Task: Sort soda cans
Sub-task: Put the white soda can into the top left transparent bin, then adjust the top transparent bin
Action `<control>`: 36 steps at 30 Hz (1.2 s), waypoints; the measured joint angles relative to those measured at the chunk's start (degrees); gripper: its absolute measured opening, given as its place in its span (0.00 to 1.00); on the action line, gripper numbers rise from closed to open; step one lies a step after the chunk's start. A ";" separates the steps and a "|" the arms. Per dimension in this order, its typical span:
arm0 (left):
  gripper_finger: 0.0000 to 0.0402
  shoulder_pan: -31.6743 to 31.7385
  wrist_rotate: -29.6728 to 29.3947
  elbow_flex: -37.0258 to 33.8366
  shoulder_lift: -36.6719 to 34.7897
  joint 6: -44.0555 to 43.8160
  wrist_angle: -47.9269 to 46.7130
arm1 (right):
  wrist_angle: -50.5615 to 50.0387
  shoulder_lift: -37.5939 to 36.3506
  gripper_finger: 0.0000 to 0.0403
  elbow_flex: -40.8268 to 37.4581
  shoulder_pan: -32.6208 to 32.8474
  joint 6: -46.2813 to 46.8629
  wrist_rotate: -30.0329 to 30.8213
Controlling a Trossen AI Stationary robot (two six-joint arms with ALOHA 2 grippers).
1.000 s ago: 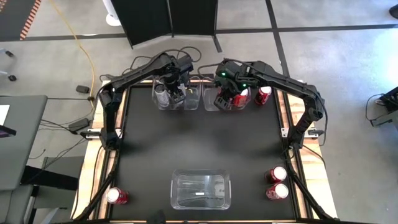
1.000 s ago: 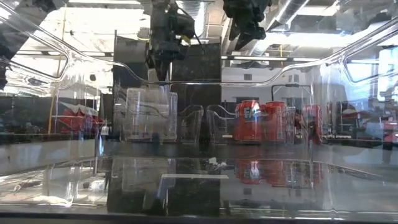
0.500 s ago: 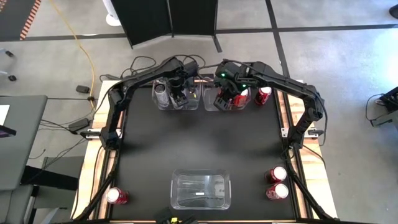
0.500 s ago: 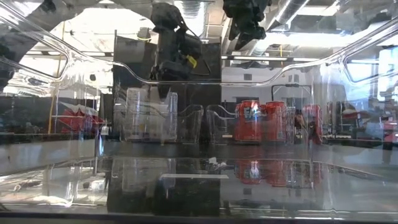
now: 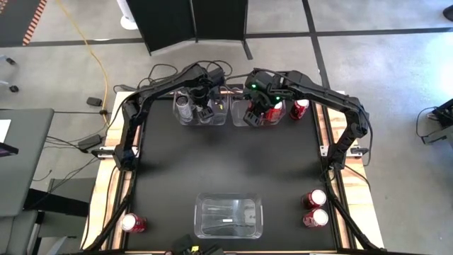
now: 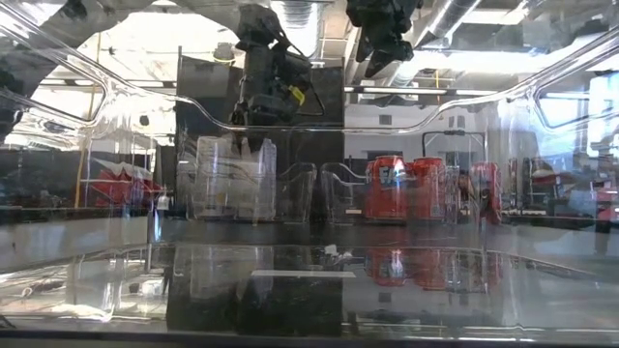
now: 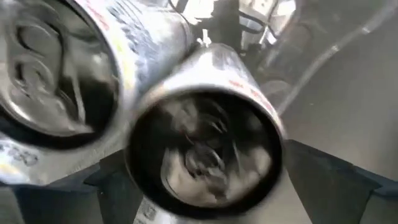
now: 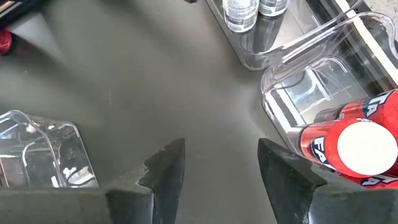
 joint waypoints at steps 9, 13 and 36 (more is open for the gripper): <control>0.89 0.05 -0.63 7.57 -0.69 -0.22 -5.16 | 0.55 0.02 0.54 0.00 -0.15 -0.17 0.00; 0.89 -0.01 -0.58 14.26 -0.69 -0.11 -5.49 | 2.68 0.02 0.54 0.02 -0.66 -0.23 0.02; 0.38 0.13 -0.47 18.12 -20.90 -7.06 -2.31 | 21.81 4.86 0.02 0.21 -11.23 -3.23 -3.22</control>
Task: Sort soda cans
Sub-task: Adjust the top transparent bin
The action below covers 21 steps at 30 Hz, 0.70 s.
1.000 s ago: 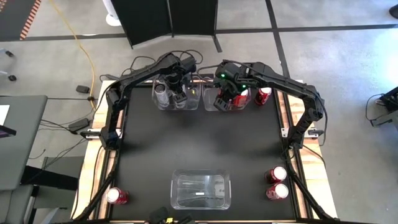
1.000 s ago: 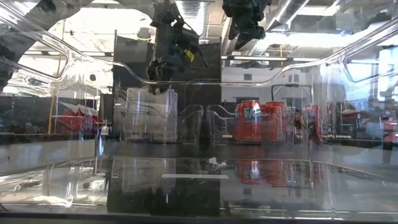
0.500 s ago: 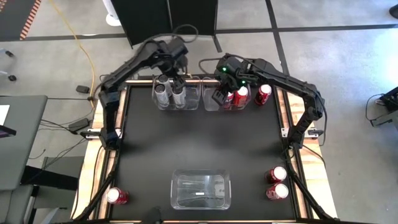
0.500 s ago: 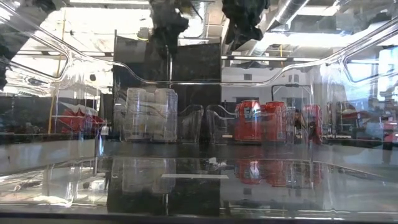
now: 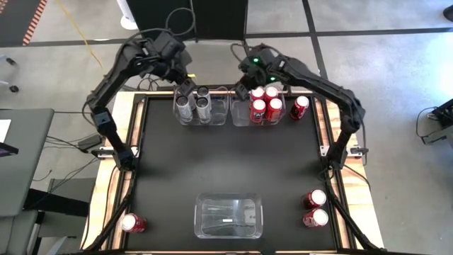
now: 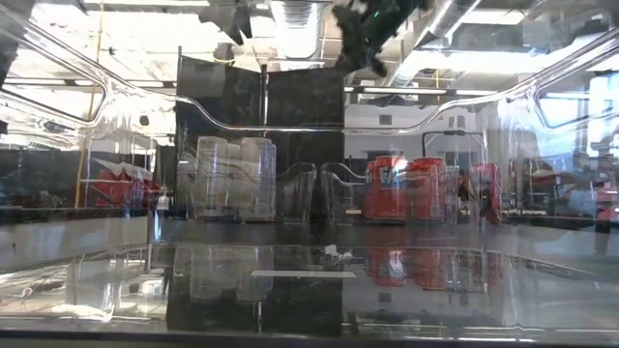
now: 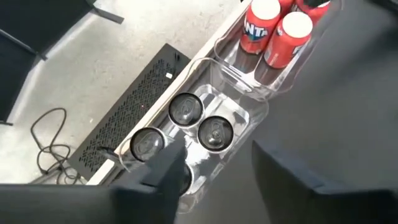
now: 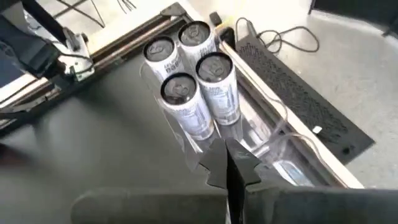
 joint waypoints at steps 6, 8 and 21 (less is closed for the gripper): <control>0.07 0.00 0.01 -0.02 -2.31 -2.09 -2.11 | 2.24 7.47 0.01 -0.23 -0.29 0.09 -1.48; 0.02 0.00 0.00 -0.05 -3.01 -3.16 -3.20 | 4.63 9.14 0.00 -0.21 -0.29 0.42 -1.48; 0.00 0.00 -0.01 -0.13 -6.68 -7.06 -3.28 | 14.55 16.58 0.00 -0.12 -1.90 2.60 -10.55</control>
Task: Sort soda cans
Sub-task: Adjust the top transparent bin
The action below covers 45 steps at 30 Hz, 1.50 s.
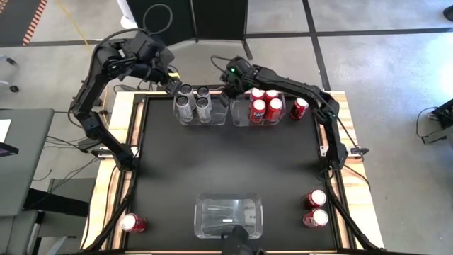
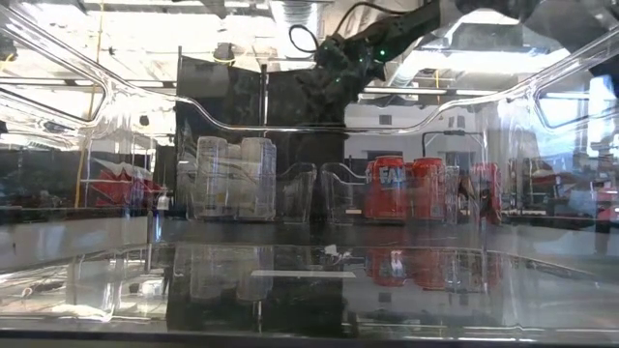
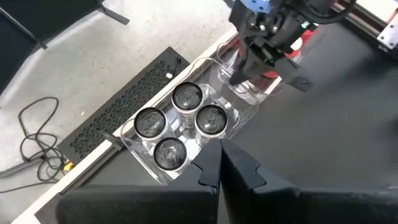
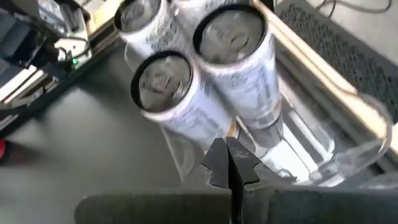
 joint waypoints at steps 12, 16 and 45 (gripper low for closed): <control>0.00 0.85 -2.05 -13.68 -7.52 -0.17 6.02 | 4.69 4.31 0.00 0.12 -1.36 1.07 0.12; 0.00 1.81 1.31 -27.76 -16.33 -2.33 14.68 | 6.65 4.75 0.00 0.30 -1.23 1.29 0.57; 0.00 1.11 7.77 -75.50 -35.32 -15.23 39.61 | 13.65 9.64 0.00 0.56 -1.92 5.53 0.79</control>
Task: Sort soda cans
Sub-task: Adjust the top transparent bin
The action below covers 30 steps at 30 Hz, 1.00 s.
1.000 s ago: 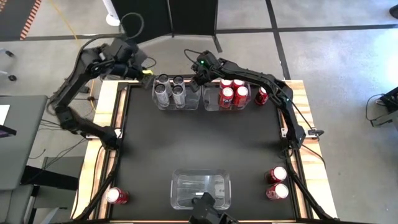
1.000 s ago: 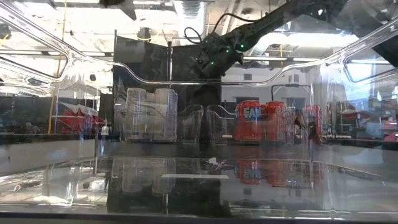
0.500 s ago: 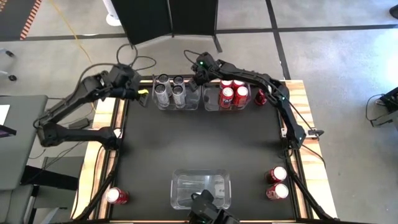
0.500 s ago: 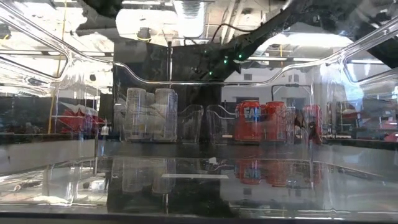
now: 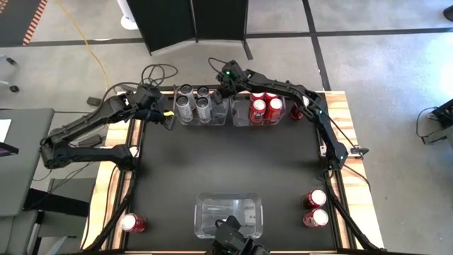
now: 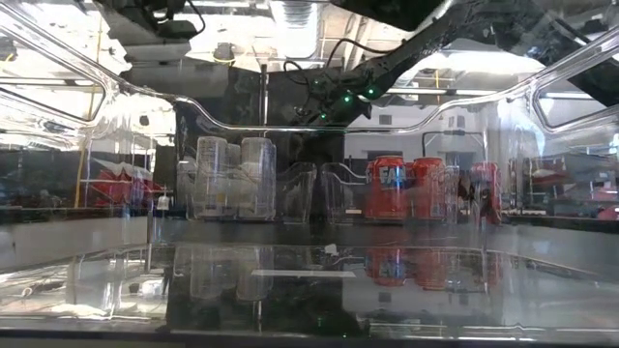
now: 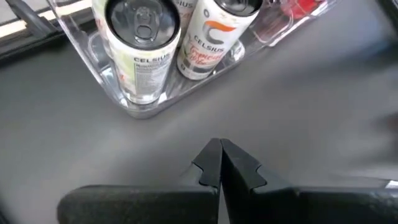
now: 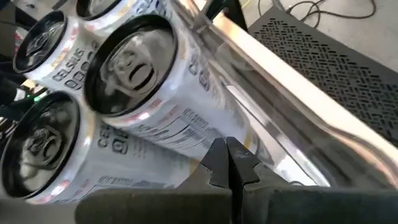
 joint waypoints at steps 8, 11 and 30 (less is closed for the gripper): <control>0.00 0.00 0.59 -0.30 0.00 -0.13 1.55 | 1.20 -0.02 0.00 0.00 -0.03 0.28 -0.04; 0.00 -0.02 0.61 -0.30 -0.02 -1.02 1.55 | -0.77 -0.07 0.00 0.00 -0.03 0.34 0.20; 0.10 8.46 -6.90 -0.30 7.30 0.42 2.76 | -22.10 -19.79 0.00 -0.02 0.06 -2.62 2.47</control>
